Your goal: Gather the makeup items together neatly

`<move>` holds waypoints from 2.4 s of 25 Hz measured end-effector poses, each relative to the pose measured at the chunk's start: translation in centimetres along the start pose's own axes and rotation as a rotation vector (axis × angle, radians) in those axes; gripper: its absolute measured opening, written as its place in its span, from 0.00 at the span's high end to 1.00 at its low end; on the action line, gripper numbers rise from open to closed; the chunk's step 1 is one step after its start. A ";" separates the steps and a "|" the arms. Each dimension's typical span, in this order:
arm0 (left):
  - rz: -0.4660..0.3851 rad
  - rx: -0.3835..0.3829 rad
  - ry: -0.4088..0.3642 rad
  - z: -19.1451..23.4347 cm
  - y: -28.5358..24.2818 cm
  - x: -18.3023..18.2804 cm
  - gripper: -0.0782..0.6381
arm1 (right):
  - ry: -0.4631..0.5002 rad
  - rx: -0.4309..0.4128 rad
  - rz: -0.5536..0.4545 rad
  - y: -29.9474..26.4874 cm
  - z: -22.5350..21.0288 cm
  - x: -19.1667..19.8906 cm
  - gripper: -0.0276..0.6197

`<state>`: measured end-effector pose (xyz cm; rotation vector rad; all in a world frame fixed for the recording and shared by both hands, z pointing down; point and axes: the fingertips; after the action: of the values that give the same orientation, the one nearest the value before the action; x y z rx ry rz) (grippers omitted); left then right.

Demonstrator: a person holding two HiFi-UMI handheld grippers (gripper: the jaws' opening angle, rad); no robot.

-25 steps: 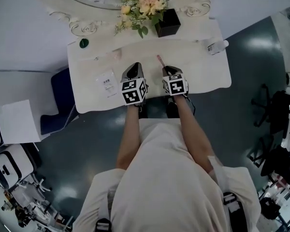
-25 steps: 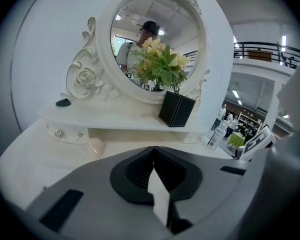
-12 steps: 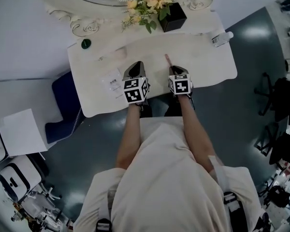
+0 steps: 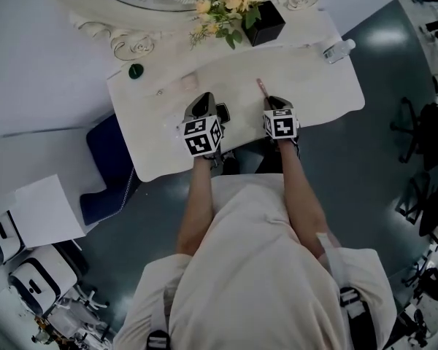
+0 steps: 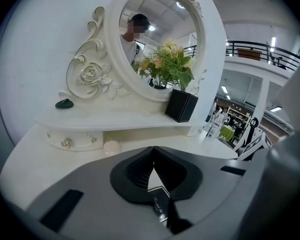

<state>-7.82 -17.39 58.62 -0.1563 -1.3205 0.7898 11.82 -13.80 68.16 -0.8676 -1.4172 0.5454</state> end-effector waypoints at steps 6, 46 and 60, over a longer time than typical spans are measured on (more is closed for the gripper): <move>0.007 0.023 -0.003 0.3 -0.2 0.0 0.87 | -0.013 0.022 -0.010 0.8 0.0 -0.4 0.81; 0.087 0.008 0.034 4.0 1.0 4.6 0.87 | 0.416 -0.241 -0.057 -0.7 18.0 -2.8 0.79; 0.094 0.010 0.060 1.6 -1.1 4.5 0.87 | 0.438 -0.262 -0.034 -0.9 14.8 -3.3 0.79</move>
<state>-8.60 -16.07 63.23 -0.2342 -1.2592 0.8644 -3.24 -14.10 65.88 -1.0933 -1.1091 0.1277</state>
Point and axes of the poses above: the fingertips, and each gripper's own axes: y backward along the fingers, z to its left, x out of its underside, and after that the axes turned 2 degrees about z, right-handed
